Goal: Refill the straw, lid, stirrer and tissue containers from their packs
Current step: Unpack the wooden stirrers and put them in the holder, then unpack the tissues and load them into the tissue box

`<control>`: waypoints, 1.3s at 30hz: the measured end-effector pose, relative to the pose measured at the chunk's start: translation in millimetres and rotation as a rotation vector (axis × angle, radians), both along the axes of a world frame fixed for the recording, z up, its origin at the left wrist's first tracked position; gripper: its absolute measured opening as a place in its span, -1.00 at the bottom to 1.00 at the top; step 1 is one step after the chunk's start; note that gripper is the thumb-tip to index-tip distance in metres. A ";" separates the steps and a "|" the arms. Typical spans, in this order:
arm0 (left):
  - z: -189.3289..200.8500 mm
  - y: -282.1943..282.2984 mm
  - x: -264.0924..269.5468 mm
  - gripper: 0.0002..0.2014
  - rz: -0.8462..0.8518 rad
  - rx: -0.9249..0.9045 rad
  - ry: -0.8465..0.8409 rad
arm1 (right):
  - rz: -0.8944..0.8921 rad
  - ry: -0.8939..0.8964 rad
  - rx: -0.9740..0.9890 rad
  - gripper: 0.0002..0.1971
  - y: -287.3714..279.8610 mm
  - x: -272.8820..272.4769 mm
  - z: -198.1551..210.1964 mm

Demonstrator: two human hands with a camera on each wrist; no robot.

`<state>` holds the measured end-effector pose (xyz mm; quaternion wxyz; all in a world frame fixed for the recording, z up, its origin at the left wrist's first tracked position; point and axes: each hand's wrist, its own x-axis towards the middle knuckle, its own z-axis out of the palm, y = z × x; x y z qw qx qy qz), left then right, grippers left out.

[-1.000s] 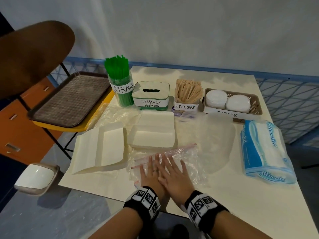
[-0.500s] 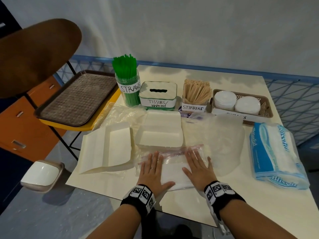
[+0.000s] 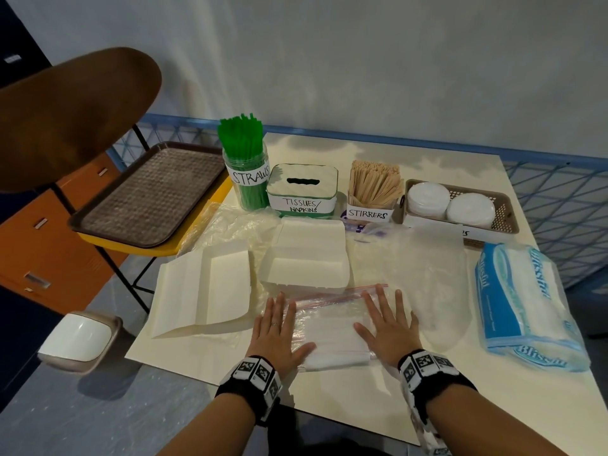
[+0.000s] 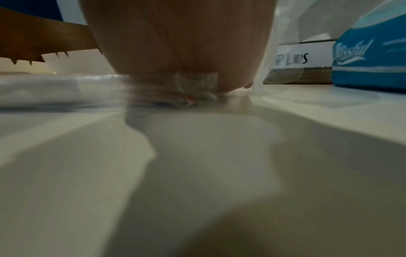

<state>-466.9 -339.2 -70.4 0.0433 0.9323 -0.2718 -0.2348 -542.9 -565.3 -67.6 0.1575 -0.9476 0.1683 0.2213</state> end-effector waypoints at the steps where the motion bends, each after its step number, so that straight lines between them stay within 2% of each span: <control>1: 2.0 -0.4 -0.2 0.16 -0.003 0.024 -0.001 | -0.001 0.002 0.001 -0.31 -0.1 -0.3 -0.3; 4: 13.2 -4.4 3.9 0.12 -0.008 0.114 -0.023 | -0.011 0.005 0.007 -0.30 2.4 1.7 -0.4; 6: 25.1 -9.0 10.0 -0.14 0.028 0.138 -0.026 | -0.015 0.030 0.005 -0.31 4.5 5.6 5.5; 8: 41.7 -13.7 17.2 -0.37 0.052 0.090 -0.038 | -0.014 0.043 -0.012 -0.31 8.3 11.3 18.5; 12: 97.7 -26.6 41.1 -0.66 0.142 -0.215 -0.130 | -0.017 -0.072 0.010 -0.35 11.4 33.2 73.1; 15: 156.1 -32.4 74.7 -0.73 0.232 -0.432 -0.201 | -0.050 -0.249 0.188 -0.44 6.7 62.0 125.0; 17: 189.3 -36.2 109.3 -0.74 0.301 -0.573 -0.173 | -0.080 -0.341 0.268 -0.51 3.1 86.1 155.0; 19: 206.1 -42.2 153.8 -0.72 0.392 -0.675 -0.115 | -0.129 -0.381 0.326 -0.56 0.7 115.1 174.8; 22: 199.5 -57.4 208.7 -0.69 0.522 -0.589 0.038 | -0.198 -0.324 0.355 -0.56 -1.4 166.4 179.1; 25: 174.2 -74.4 235.0 -0.53 0.530 -0.358 0.083 | -0.276 -0.245 0.362 -0.48 0.8 212.9 161.8; 27: 152.5 -83.9 244.0 -0.48 0.542 -0.331 0.135 | -0.359 -0.234 0.387 -0.48 3.3 236.2 146.3; 31: 114.1 -94.9 261.3 -0.40 0.690 -0.435 0.227 | -0.533 -0.251 0.427 -0.41 5.6 263.3 119.6; 34: 96.1 -97.7 270.6 -0.46 0.786 -0.570 0.243 | -0.609 -0.258 0.466 -0.38 2.9 272.0 104.1; 39: 85.1 -96.6 278.7 -0.57 0.770 -0.663 0.153 | -0.684 -0.330 0.490 -0.39 -3.0 276.8 96.2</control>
